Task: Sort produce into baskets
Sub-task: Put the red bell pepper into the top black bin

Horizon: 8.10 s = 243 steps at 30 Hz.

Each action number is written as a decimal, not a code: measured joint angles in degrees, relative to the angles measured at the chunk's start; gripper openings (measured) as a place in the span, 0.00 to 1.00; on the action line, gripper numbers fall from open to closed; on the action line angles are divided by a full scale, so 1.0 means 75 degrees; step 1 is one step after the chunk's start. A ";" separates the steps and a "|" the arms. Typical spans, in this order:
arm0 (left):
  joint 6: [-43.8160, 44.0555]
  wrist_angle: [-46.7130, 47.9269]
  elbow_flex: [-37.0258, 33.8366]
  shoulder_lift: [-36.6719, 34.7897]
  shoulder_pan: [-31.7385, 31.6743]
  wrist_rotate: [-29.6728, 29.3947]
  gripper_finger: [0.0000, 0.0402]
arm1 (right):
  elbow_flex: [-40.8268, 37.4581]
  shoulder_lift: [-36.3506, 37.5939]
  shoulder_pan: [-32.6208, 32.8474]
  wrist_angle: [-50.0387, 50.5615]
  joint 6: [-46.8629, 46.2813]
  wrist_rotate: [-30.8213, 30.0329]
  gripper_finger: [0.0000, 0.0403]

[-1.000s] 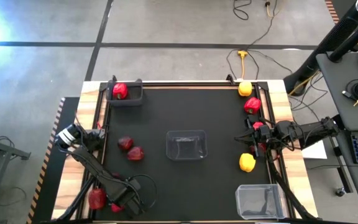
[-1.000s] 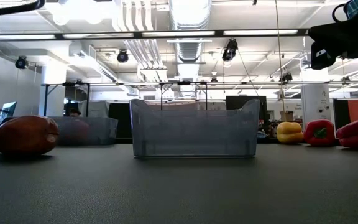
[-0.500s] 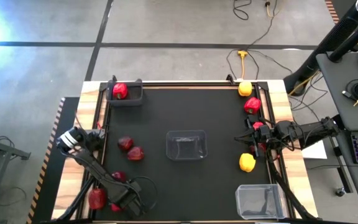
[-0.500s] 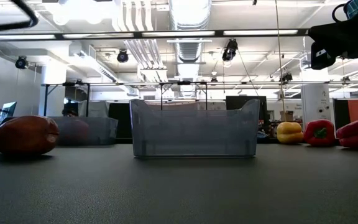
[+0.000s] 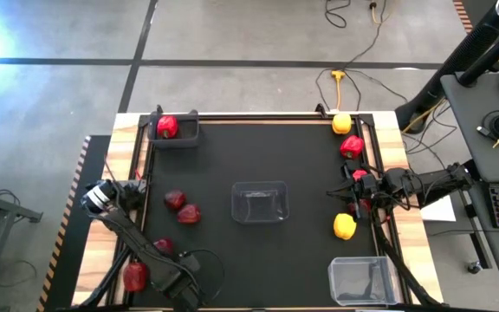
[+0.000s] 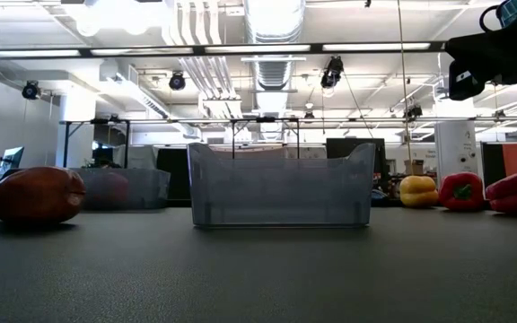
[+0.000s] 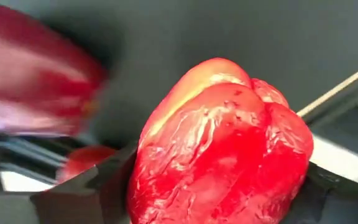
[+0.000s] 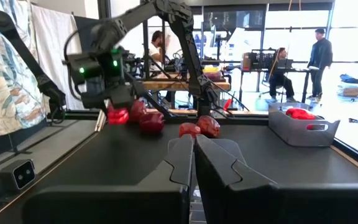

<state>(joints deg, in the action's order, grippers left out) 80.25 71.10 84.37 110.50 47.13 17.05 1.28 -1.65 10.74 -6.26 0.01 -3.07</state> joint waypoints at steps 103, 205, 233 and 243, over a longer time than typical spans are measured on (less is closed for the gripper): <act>-0.5189 -0.3079 -0.1718 -0.1265 -1.3428 -0.4370 0.81 | 0.0000 0.0000 -0.0003 -0.0239 0.0030 -0.0957 0.03; -0.7806 -0.9680 -0.4973 -0.4878 -0.7111 -0.3212 0.82 | 0.5237 -0.9920 -0.8014 0.6610 -0.9993 -0.2788 0.81; -0.7311 -0.8288 -0.4970 -0.5350 -0.7024 -0.2472 0.82 | 1.0106 -1.3779 -0.5097 0.4910 -0.6827 -0.2420 0.76; -0.5922 -0.8633 -0.6280 -0.6510 -0.6628 -0.2671 0.82 | 1.1298 -1.5071 -0.4559 0.4984 -0.6854 -0.2150 0.83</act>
<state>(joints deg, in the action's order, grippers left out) 35.83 6.35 37.27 61.68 -2.58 -2.98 86.01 -114.68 -23.45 31.12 -51.39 -19.19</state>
